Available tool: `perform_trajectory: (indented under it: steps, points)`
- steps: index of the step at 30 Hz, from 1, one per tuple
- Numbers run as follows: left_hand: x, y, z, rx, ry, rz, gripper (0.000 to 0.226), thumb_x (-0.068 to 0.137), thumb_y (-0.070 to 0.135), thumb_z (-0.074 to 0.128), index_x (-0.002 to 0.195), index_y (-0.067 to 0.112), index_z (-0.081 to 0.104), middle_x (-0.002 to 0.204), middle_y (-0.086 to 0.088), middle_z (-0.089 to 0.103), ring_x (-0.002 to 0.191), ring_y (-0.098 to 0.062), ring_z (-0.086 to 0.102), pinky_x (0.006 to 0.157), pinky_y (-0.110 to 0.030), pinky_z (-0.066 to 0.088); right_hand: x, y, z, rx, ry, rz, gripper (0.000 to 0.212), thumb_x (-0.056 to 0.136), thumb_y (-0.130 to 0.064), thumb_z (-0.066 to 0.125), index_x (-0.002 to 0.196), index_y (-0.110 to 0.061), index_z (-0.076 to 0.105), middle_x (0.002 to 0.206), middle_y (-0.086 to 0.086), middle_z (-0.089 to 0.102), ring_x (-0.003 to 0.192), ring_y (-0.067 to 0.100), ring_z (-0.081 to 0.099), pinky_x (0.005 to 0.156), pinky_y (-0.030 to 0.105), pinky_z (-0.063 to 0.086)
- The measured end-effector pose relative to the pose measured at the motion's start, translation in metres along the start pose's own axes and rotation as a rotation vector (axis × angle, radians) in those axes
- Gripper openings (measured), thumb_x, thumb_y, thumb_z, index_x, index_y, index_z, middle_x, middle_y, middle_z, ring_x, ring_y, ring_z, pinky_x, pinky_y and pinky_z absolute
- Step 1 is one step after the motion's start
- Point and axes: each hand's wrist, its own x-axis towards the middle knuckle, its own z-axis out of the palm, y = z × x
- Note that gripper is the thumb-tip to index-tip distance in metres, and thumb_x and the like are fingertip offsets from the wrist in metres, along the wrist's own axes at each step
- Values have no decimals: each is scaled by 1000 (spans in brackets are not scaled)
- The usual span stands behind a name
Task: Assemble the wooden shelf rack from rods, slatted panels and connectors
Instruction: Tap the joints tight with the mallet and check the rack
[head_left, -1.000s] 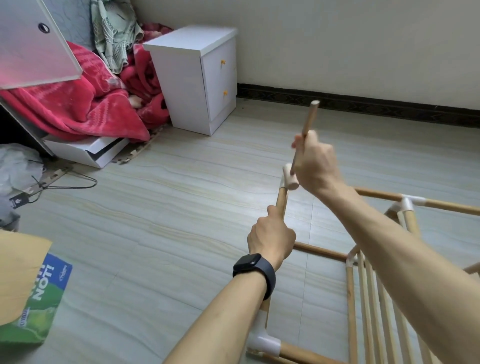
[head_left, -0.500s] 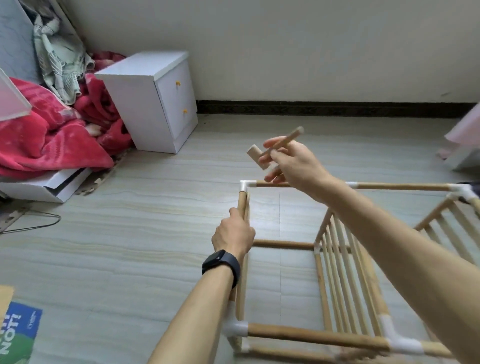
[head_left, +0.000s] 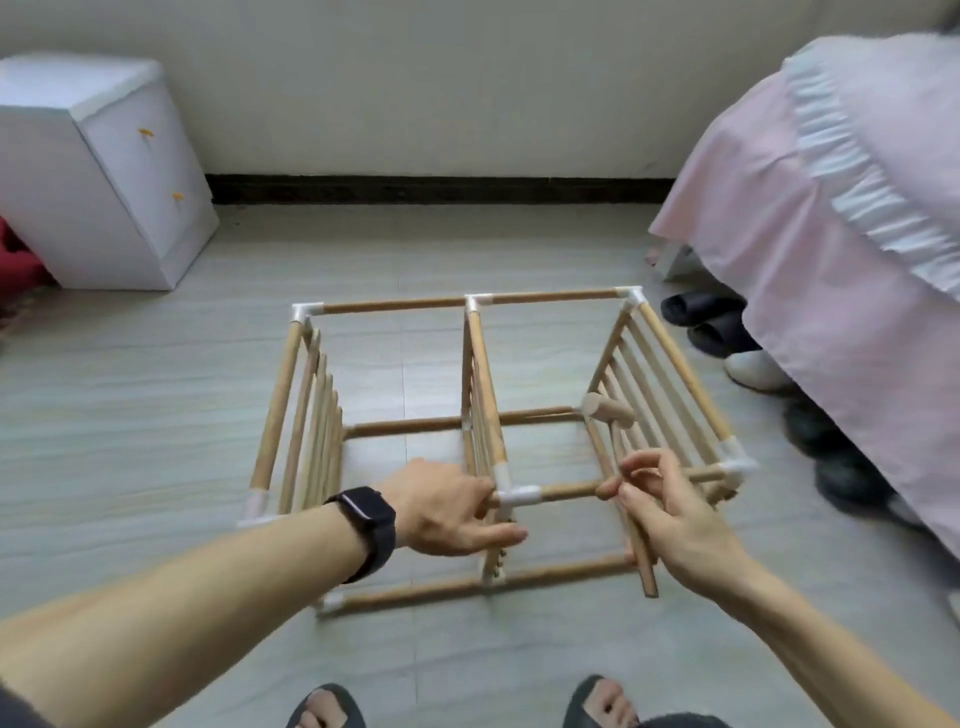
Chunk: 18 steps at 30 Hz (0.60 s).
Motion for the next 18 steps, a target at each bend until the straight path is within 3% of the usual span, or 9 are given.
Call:
perform_trajectory:
  steps: [2,4,7,9,11,14,18]
  points:
    - [-2,11,14,101,70,-23,39,92,65,46,95,28,54,69,12,49,60,-14,50,52,-29,36,-8,10,-1,-17,-24,-22,22,105,-5,47,119,-22,43,102,3,72,52,19,56,53,36,52]
    - [1,12,17,162,122,-94,16,95,40,49,89,25,53,67,11,43,60,-19,46,56,-30,38,-12,10,2,-50,-46,-56,25,105,-8,50,122,-25,47,99,2,73,53,14,52,53,35,47]
    - [8,14,14,176,177,-155,17,88,32,50,73,24,50,62,8,42,54,-20,44,57,-30,37,-8,-4,7,-8,-73,-94,18,102,-16,61,113,-31,61,88,8,74,48,9,50,45,24,42]
    - [12,14,15,196,237,-188,18,85,34,51,70,25,52,60,8,42,55,-22,46,58,-30,37,-4,-20,7,196,-156,-29,13,96,-24,67,109,-26,68,91,10,73,47,13,48,42,22,40]
    - [12,12,18,210,264,-221,19,85,35,51,69,25,53,59,8,44,51,-18,44,56,-30,37,1,-34,3,324,-256,42,34,85,-25,80,117,-23,69,103,9,72,56,14,53,47,22,44]
    - [12,11,20,204,260,-236,19,85,34,50,69,25,56,60,7,47,50,-14,42,53,-28,34,4,-48,-2,240,-349,42,68,72,-15,85,134,-24,60,122,10,65,69,15,61,56,24,51]
    - [14,10,18,223,274,-243,19,85,33,50,76,24,63,60,8,46,51,-16,44,53,-29,34,1,-57,-2,41,-326,-71,89,61,-39,90,141,-28,52,123,6,62,77,18,68,62,26,55]
